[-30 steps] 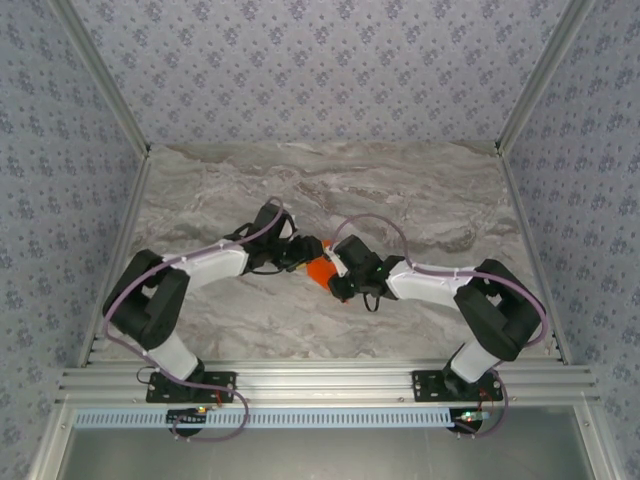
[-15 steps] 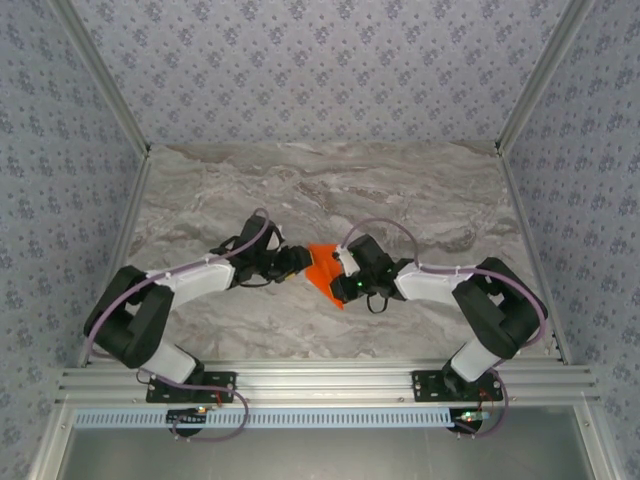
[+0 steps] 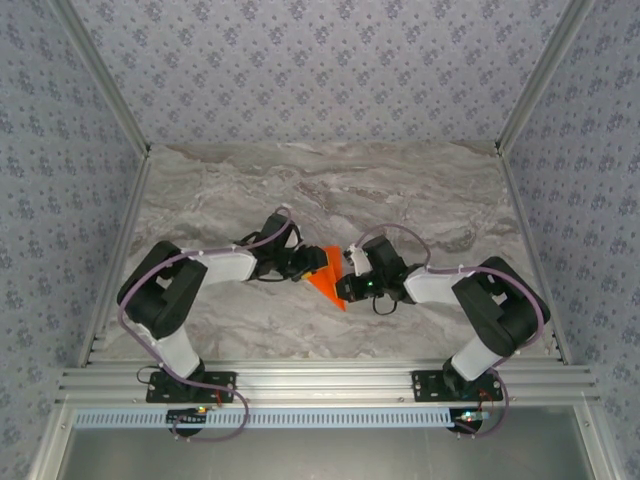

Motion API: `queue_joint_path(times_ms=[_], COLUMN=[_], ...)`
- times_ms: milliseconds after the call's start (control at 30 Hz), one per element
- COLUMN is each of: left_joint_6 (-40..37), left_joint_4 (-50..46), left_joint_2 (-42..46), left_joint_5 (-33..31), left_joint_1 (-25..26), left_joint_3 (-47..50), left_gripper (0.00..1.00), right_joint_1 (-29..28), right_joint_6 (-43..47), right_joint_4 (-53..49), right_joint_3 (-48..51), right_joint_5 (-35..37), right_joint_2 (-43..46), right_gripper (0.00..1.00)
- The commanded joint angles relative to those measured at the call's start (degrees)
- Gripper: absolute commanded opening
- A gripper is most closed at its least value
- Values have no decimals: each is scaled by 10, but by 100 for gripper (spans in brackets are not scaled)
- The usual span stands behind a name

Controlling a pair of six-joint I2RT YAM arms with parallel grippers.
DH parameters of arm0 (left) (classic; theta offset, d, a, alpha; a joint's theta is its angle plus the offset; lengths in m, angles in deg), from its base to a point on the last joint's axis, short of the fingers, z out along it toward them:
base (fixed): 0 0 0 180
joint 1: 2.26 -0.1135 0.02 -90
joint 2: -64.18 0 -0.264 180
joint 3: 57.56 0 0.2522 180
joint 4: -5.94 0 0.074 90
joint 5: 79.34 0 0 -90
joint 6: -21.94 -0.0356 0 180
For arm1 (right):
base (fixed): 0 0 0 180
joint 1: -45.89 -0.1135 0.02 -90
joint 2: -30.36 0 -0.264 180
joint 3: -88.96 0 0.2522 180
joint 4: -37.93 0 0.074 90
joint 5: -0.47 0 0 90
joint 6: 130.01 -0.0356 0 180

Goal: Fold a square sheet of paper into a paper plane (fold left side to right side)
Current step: Fourth fold the wing at the center of the table.

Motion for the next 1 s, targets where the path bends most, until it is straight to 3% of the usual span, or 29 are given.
queue_joint_path(times_ms=[0, 133, 633, 967], left_joint_6=[3, 1, -12, -14], left_joint_4=[5, 3, -50, -66], left_joint_2=[-20, -32, -62, -70], left_joint_5=[11, 10, -16, -23], left_joint_1=[5, 8, 10, 10], left_joint_3=[-27, -32, -46, -48], left_gripper=[48, 40, 42, 43], right_joint_1=[7, 16, 22, 26], right_joint_6=[-27, -48, -52, -51], right_joint_4=[34, 61, 62, 54], right_joint_3=[13, 19, 16, 9], right_joint_5=[-30, -45, -54, -66], right_joint_2=[0, -9, -40, -29], right_gripper=[7, 7, 9, 21])
